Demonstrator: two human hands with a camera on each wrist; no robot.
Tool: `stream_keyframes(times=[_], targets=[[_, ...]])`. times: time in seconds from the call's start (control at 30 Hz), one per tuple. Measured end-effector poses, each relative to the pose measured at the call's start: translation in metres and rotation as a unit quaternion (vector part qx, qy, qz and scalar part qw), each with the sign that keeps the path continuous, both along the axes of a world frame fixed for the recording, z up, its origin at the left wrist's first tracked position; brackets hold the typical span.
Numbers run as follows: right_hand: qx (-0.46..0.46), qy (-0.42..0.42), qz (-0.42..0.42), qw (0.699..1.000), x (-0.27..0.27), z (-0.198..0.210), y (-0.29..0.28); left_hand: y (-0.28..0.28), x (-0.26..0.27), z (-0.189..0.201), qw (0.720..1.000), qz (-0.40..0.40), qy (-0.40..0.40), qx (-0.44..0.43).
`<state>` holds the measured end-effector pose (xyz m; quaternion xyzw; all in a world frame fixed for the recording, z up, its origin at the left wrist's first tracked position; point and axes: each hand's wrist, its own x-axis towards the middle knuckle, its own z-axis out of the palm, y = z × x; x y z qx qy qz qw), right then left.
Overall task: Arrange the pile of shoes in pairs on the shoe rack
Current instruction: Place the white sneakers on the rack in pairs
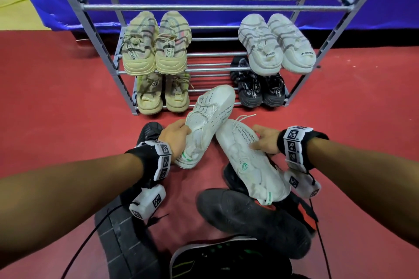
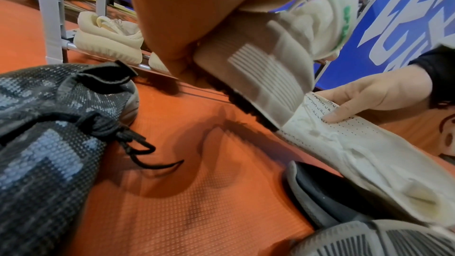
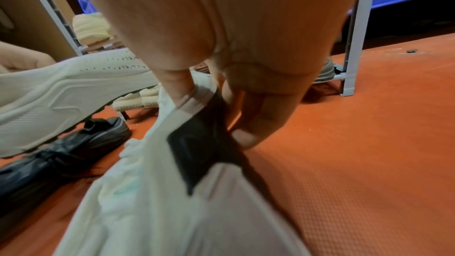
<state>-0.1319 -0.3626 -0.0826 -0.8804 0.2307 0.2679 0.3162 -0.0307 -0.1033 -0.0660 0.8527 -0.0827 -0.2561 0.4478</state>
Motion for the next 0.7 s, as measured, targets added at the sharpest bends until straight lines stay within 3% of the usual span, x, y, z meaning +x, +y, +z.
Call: stream_keyframes(times=[0.17,0.3,0.5,0.7], targets=[[0.045,-0.149,-0.035,0.987,-0.007,0.015,-0.003,-0.003,-0.003,0.014,0.997,0.012,-0.035,-0.063],[0.019,-0.272,-0.026,0.962,-0.023,0.031,0.003,-0.007,-0.003,0.028,0.989,0.006,-0.084,-0.125],[-0.016,-0.405,-0.098,0.909,-0.036,0.047,0.017,-0.021,-0.01,0.051,0.964,-0.1,-0.17,-0.177],[0.037,-0.502,-0.162,0.849,-0.02,0.074,0.013,-0.049,-0.014,0.088,0.947,-0.046,-0.185,-0.257]])
